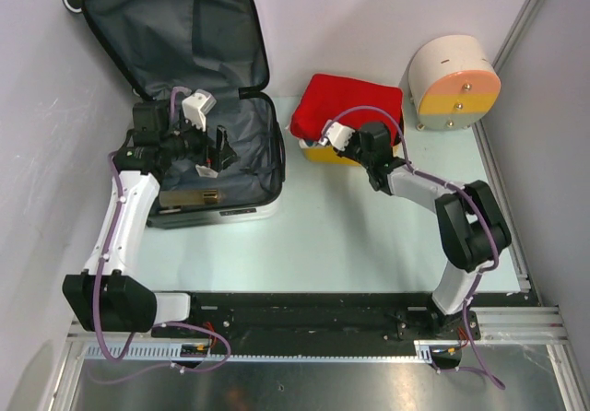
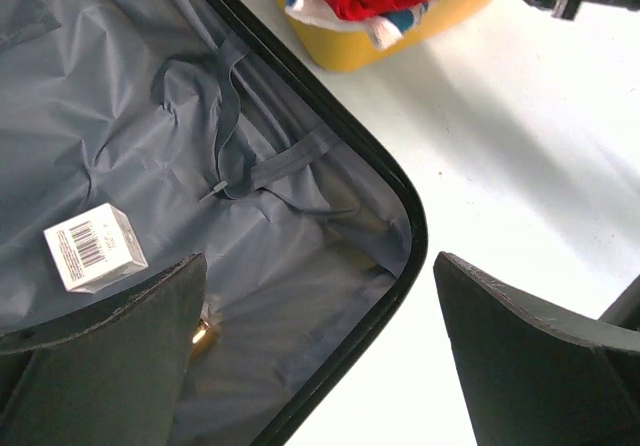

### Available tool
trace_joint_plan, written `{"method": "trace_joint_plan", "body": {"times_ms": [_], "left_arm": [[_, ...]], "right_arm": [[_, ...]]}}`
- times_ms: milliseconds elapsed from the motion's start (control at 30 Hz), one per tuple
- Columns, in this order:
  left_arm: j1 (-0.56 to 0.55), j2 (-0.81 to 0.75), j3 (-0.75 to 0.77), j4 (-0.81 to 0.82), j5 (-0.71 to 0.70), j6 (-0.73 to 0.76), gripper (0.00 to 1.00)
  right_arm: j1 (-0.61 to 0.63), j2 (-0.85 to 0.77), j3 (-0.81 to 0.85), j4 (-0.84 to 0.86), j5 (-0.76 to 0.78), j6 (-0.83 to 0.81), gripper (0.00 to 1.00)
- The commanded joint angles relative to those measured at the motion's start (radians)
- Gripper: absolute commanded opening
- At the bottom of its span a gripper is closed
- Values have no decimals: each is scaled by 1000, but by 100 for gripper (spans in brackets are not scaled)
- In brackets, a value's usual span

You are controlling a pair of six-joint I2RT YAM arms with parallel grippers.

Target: Open, take out, and arrange the luggage

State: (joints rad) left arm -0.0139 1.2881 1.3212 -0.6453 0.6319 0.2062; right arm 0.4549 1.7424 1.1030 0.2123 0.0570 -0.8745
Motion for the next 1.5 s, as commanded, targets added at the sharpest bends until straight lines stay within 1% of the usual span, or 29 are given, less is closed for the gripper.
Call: {"method": "trace_joint_plan", "body": {"times_ms": [0, 67, 100, 200, 267, 333, 567, 667, 733, 800, 833, 900, 1000, 1167, 1267, 1300, 1333, 1367, 1433, 1467], "left_arm": [[11, -6, 30, 24, 9, -30, 100], [11, -13, 26, 24, 9, -28, 100], [11, -16, 24, 24, 9, -28, 100], [11, -21, 15, 24, 5, -22, 100], [11, -24, 10, 24, 2, -21, 100], [11, -21, 10, 24, -6, -25, 100], [11, -9, 21, 24, -15, -39, 100], [11, -10, 29, 26, -17, -39, 100], [11, -18, 27, 24, -17, -37, 100], [11, -22, 24, 24, -23, -37, 100], [11, -27, 20, 26, -24, -37, 100], [11, -35, 15, 24, -29, -44, 100], [11, -47, 1, 24, -37, -51, 100], [11, -65, -14, 22, -46, -54, 100], [11, -73, -20, 21, -49, -53, 100], [11, -76, -20, 19, -47, -51, 100], [11, -78, -20, 19, -49, -51, 100], [11, -76, -20, 21, -51, -48, 100], [11, -75, -13, 19, -60, -42, 100], [11, -73, -10, 18, -64, -41, 100]], "right_arm": [[-76, 112, 32, 54, -40, -67, 29], [-110, 134, 40, 94, -65, -139, 31], [-122, 138, 40, 116, -115, -173, 31], [-166, 163, 47, 154, -179, -283, 32], [-197, 192, 55, 176, -197, -355, 33], [-206, 212, 81, 211, -204, -376, 33], [-205, 278, 152, 240, -284, -417, 32], [-211, 308, 170, 239, -365, -460, 28], [-216, 325, 181, 233, -430, -492, 24], [-211, 338, 211, 222, -466, -494, 19], [-200, 351, 228, 210, -474, -488, 18], [-194, 362, 271, 197, -497, -483, 18], [-170, 400, 335, 194, -490, -462, 18], [-113, 419, 412, 157, -461, -350, 18], [-96, 413, 417, 162, -447, -301, 22], [-84, 404, 416, 160, -425, -282, 33], [-81, 395, 400, 165, -413, -267, 40], [-79, 387, 393, 161, -404, -253, 53], [-88, 339, 367, 147, -396, -212, 61], [-94, 318, 357, 125, -385, -196, 68]]}}
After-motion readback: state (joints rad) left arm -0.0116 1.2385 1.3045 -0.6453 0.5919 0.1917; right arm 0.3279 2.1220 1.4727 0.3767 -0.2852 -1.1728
